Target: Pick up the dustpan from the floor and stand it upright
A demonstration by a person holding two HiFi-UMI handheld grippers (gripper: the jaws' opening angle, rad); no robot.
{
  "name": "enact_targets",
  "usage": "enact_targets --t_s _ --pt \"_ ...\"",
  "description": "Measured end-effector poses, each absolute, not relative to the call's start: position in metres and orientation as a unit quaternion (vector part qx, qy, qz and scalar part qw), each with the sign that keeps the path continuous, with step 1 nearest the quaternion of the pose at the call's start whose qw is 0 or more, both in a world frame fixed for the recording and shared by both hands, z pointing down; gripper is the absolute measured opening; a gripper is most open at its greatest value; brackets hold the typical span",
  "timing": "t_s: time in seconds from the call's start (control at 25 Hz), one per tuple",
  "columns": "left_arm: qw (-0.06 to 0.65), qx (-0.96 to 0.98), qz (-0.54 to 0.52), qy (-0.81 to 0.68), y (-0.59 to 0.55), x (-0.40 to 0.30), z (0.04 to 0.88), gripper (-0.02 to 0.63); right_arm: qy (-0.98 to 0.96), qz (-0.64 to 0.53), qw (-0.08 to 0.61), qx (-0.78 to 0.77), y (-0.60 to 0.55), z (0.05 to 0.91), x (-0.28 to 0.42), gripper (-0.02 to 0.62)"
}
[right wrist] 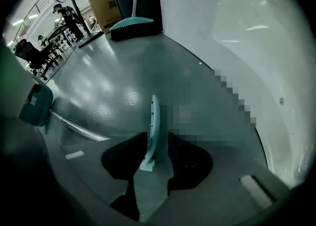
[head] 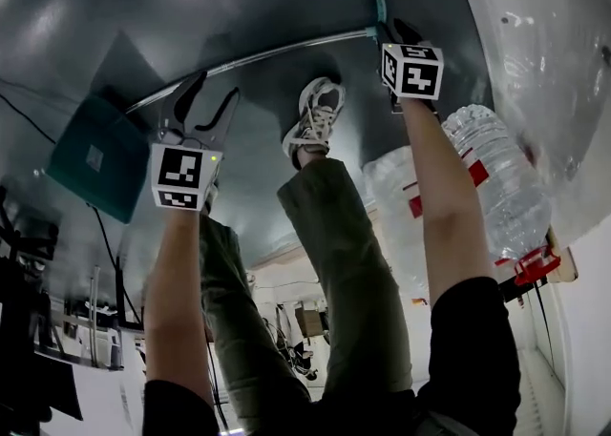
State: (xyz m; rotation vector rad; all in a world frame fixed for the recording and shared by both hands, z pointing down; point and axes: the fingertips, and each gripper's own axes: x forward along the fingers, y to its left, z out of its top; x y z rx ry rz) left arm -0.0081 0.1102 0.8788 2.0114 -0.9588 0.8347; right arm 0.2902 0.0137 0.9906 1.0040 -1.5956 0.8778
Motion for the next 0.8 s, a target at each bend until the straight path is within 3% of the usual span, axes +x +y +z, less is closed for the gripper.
enact_targets --t_s 0.28,0.36,0.48,0.8 --pt "0.372 0.792 0.32 -0.363 0.102 0.003 0.885 0.258 -0.651 0.37 0.517 0.415 0.012 1.009 0.281 0.123" --pt "0.368 0.797 0.319 -0.356 0.099 0.004 0.885 0.258 -0.641 0.374 0.519 0.423 0.011 1.011 0.282 0.07" --pt "0.366 0.801 0.32 -0.35 0.097 0.001 0.885 0.258 -0.632 0.379 0.52 0.432 0.01 1.009 0.283 0.061" --pt "0.36 0.807 0.317 -0.346 0.091 -0.004 0.866 0.258 -0.646 0.369 0.48 0.465 -0.004 0.956 0.275 0.058"
